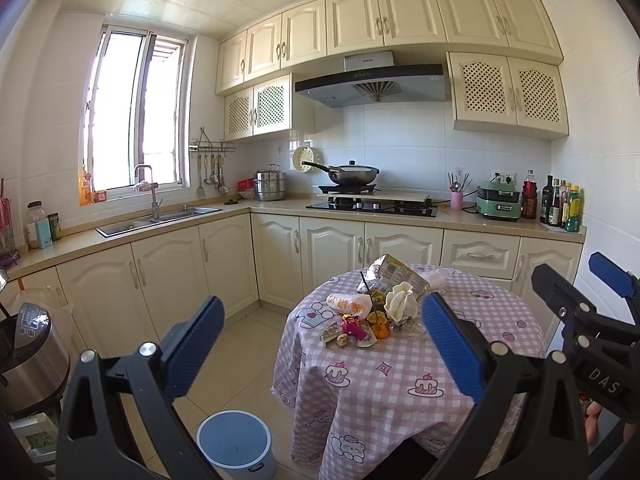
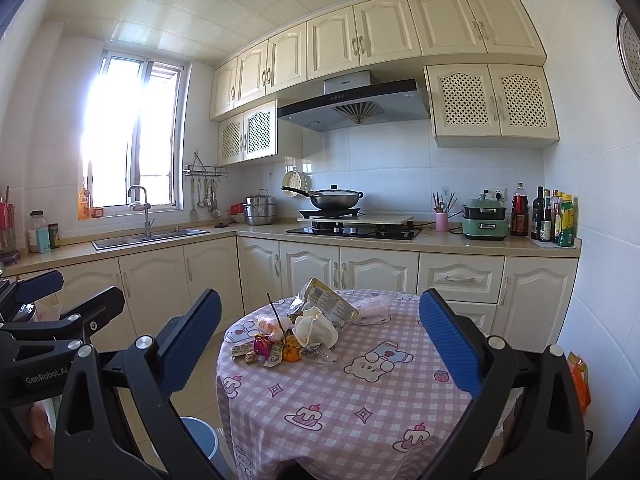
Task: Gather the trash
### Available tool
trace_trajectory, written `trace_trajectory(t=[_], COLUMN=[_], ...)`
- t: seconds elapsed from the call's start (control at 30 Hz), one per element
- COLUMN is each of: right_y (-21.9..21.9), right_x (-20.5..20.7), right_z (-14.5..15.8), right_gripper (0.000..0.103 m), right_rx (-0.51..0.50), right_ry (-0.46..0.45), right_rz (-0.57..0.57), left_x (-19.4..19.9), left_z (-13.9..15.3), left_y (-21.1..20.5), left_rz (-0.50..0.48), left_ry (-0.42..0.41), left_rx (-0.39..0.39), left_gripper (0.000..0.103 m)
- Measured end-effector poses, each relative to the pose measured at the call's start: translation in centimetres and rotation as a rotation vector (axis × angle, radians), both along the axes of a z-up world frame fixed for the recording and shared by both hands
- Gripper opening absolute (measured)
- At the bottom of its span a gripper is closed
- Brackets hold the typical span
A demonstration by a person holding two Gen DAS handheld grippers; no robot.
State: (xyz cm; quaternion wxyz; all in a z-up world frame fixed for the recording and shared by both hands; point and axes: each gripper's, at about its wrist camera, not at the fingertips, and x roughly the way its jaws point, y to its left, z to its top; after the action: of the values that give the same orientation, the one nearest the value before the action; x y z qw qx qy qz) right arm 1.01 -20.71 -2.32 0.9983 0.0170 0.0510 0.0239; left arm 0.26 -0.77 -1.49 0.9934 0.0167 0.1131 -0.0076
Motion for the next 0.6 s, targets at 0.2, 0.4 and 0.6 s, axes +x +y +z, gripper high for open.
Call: trace_trajectory(t=[0.2,0.4,0.6], right_y=[0.12,0.38,0.53], right_x=[0.05,0.23,0.32], right_z=[-0.17,-0.51,-0.49], right_gripper=[0.096,0.096,0.096], right_rx=[-0.001,0.000,0.001], right_ry=[0.002,0.004,0.006], right_rz=[0.001,0.004,0.010], left_x=[-0.03,-0.04,-0.04], left_z=[0.22,-0.02,0.07], left_y=[0.10,0.07,0.07], left_rz=[0.000,0.001,0.002], left_ry=[0.001,0.002,0.003], left_rx=[0.001,0.001,0.001], left_gripper=[0.097,0.097,0.097])
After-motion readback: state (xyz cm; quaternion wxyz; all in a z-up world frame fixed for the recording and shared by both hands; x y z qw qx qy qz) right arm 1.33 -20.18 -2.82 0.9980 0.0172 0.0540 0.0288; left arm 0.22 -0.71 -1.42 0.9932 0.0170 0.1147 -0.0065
